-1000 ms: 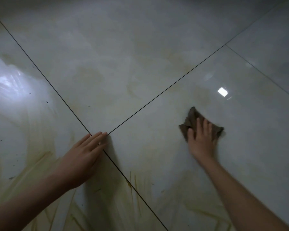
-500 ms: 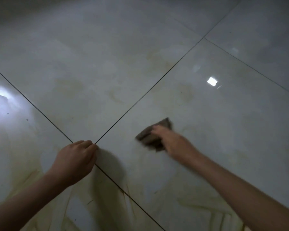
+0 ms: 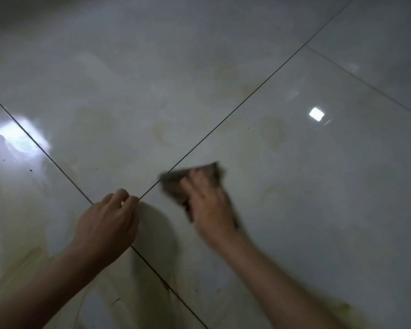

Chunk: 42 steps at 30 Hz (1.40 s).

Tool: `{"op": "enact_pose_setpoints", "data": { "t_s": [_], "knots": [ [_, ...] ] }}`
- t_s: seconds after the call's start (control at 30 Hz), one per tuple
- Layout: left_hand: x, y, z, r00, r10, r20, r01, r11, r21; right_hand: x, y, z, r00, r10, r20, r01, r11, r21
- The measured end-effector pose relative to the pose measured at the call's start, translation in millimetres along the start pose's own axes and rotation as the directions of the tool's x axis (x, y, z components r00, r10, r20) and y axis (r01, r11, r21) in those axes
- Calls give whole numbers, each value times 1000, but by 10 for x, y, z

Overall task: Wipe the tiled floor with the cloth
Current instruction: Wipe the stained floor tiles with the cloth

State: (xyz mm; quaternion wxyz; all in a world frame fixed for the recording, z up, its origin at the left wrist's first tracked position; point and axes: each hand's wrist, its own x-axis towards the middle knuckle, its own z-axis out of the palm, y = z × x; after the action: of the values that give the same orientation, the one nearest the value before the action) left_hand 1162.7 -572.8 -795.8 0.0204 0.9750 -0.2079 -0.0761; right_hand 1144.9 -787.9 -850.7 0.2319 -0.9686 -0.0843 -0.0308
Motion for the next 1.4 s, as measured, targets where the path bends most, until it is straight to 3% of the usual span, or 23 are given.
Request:
{"op": "enact_pose_setpoints", "data": {
  "t_s": [0.07,0.13,0.23,0.37,0.43,0.5,0.57,0.63,0.77,0.9,0.93,1.0,1.07,1.13,1.2,1.3,1.4],
  "knots": [
    [47,75,17,998,-37,-43,38,999,12,-127,-134,-131,972,-162,171,124,969,213],
    [75,112,43,998,-15,-63,16,1000,21,-42,37,-438,955,-181,235,85,926,369],
    [127,131,94,995,90,-46,-90,996,1,291,673,-993,984,147,98,-173,912,371],
    [150,138,96,996,78,-48,-80,996,-33,799,1774,-1358,871,490,-39,-477,862,172],
    [158,135,83,997,55,-50,-59,996,-73,952,1980,-1195,826,562,-53,-556,826,91],
    [173,121,78,996,57,-61,-63,994,-89,1066,1764,-862,889,447,-100,-445,895,37],
    [165,102,79,996,61,-63,-67,993,-100,1062,1284,-503,968,238,-85,-239,971,-1],
    [157,103,85,996,67,-60,-74,990,-116,822,755,-200,994,53,-93,-53,999,-2],
    [157,130,53,996,44,-77,-55,988,-147,-15,-86,144,984,-163,73,143,963,226],
    [137,104,48,999,22,-37,-29,979,-204,-123,110,-273,880,-327,344,206,916,345],
    [130,94,52,999,22,-26,-27,979,-204,-31,308,-453,889,-274,367,141,927,349],
    [120,90,72,999,26,-21,-30,980,-194,163,854,-781,973,74,220,-139,944,300],
    [120,102,101,999,19,-32,-25,976,-218,281,1366,-984,921,390,-3,-380,898,219],
    [125,113,101,1000,-26,13,29,959,-283,287,1478,-901,863,501,-66,-489,861,136],
    [119,87,77,997,-62,37,71,934,-351,240,1098,-600,904,417,-93,-410,908,88],
    [25,44,34,994,-65,85,93,920,-381,-187,164,-32,974,177,-142,-168,983,73],
    [-207,-41,19,992,-49,112,87,929,-361,-702,-708,291,995,-48,82,31,981,192]
  ]
}}
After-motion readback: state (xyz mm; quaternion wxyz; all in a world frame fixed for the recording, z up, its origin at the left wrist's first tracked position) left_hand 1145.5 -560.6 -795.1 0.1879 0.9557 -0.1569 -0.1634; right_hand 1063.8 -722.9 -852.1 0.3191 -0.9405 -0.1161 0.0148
